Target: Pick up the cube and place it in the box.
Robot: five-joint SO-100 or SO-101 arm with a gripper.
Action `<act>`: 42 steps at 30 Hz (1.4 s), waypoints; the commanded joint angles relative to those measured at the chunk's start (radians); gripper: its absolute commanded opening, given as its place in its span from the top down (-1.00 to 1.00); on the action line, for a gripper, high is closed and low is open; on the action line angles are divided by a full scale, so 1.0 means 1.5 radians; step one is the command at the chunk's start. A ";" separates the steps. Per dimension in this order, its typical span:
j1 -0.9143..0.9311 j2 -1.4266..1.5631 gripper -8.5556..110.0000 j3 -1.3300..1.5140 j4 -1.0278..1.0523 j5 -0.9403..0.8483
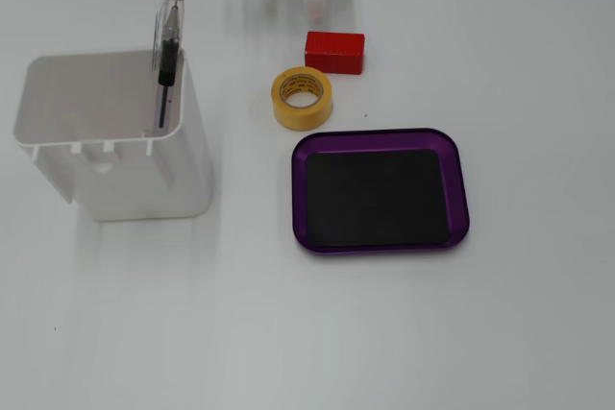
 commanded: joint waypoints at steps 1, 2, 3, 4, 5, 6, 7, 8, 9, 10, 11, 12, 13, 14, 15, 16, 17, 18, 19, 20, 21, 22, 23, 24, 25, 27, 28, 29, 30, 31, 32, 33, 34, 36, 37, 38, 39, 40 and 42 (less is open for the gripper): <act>-0.004 0.054 0.85 -0.004 -0.122 -0.005; -0.004 0.054 0.85 -0.004 -0.121 -0.005; -0.004 0.054 0.85 -0.004 -0.118 -0.005; -0.004 0.054 0.85 -0.004 -0.117 -0.005; -0.003 0.054 0.85 -0.004 -0.116 -0.005; -0.003 0.054 0.85 -0.004 -0.115 -0.005; -0.003 0.054 0.85 -0.004 -0.115 -0.005; -0.003 0.054 0.85 -0.004 -0.115 -0.005; -0.003 0.054 0.85 -0.004 -0.114 -0.005; -0.003 0.054 0.85 -0.004 -0.114 -0.005; -0.003 0.054 0.85 -0.004 -0.114 -0.005; -0.003 0.054 0.85 -0.005 -0.114 -0.006; -0.003 0.054 0.85 -0.011 -0.114 -0.008; -0.003 0.050 0.85 -0.027 -0.112 -0.009; -0.003 0.045 0.85 -0.048 -0.112 -0.011; -0.003 0.044 0.85 -0.075 -0.112 -0.011; -0.003 0.043 0.85 -0.100 -0.111 -0.013; -0.003 0.040 0.85 -0.124 -0.109 -0.014; -0.003 0.029 0.85 -0.147 -0.101 -0.025; -0.004 0.009 0.84 -0.168 -0.092 -0.044; -0.011 -0.018 0.81 -0.183 -0.083 -0.066; -0.019 -0.053 0.78 -0.196 -0.075 -0.083; -0.028 -0.094 0.75 -0.210 -0.067 -0.094; -0.036 -0.136 0.72 -0.224 -0.060 -0.100; -0.045 -0.182 0.70 -0.242 -0.056 -0.104; -0.065 -0.270 0.66 -0.292 -0.034 -0.104; -0.079 -0.313 0.64 -0.324 -0.018 -0.102; -0.095 -0.354 0.61 -0.356 0.001 -0.102; -0.116 -0.392 0.59 -0.386 0.020 -0.102; -0.135 -0.430 0.57 -0.413 0.040 -0.102; -0.155 -0.467 0.56 -0.439 0.054 -0.102; -0.170 -0.500 0.55 -0.460 0.060 -0.103; -0.180 -0.535 0.54 -0.478 0.063 -0.103; -0.185 -0.595 0.54 -0.497 0.064 -0.103; -0.185 -0.625 0.54 -0.507 0.063 -0.103; -0.184 -0.650 0.54 -0.510 0.061 -0.103; -0.184 -0.672 0.54 -0.510 0.048 -0.103; -0.184 -0.691 0.54 -0.510 0.030 -0.103; -0.183 -0.728 0.54 -0.510 -0.002 -0.103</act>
